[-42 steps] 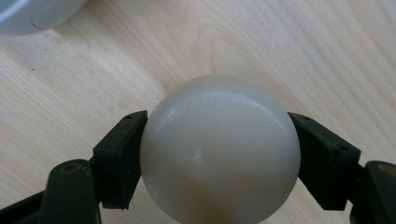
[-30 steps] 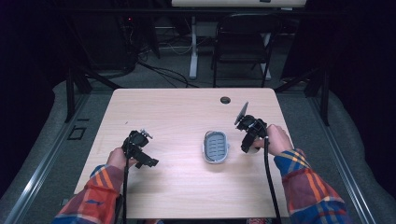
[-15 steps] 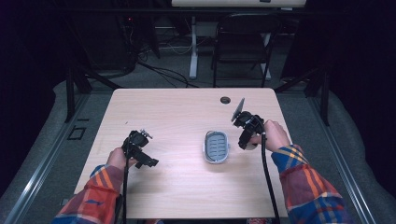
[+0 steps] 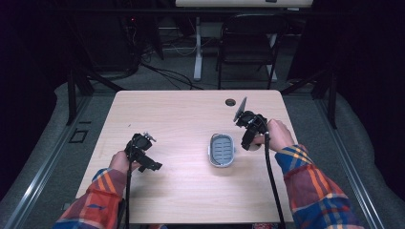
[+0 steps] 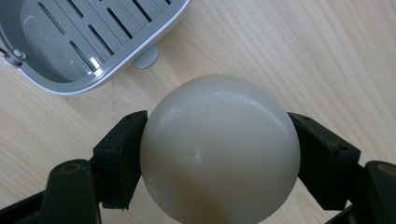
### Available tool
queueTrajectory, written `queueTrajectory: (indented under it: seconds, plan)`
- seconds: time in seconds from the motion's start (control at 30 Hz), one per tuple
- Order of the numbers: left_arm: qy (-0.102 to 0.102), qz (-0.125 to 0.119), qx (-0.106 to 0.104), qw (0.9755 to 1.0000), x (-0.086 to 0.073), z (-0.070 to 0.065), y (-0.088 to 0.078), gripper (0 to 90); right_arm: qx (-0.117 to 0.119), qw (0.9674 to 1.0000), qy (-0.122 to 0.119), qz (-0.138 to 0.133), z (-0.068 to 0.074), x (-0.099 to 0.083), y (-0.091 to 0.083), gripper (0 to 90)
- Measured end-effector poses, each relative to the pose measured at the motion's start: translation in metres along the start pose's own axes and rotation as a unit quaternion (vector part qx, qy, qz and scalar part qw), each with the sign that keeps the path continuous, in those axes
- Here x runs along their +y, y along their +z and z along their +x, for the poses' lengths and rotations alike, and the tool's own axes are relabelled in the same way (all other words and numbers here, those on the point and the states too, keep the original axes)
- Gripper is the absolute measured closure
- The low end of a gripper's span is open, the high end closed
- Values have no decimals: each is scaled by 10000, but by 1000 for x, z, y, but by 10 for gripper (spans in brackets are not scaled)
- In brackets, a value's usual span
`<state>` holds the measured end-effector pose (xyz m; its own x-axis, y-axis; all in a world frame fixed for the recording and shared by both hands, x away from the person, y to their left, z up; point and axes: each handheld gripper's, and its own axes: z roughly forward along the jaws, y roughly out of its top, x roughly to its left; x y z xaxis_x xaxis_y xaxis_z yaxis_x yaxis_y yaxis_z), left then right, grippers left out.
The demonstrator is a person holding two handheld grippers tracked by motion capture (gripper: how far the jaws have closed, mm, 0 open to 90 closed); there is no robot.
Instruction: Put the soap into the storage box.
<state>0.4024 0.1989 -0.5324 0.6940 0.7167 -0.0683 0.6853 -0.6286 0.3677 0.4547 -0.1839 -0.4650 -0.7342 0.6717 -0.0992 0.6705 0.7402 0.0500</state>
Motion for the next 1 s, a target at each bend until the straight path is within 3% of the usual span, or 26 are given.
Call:
queueTrajectory:
  seconds: [0.63, 1.0]
  plan:
    - [25, -3, -22, 10000, 1, -1, 0, 0, -98, 9998, -198, -12, 8, 20, -15, 244]
    - [18, 3, -24, 10000, 1, -1, 1, 0, -94, 9995, -306, -68, 16, 32, -15, 244]
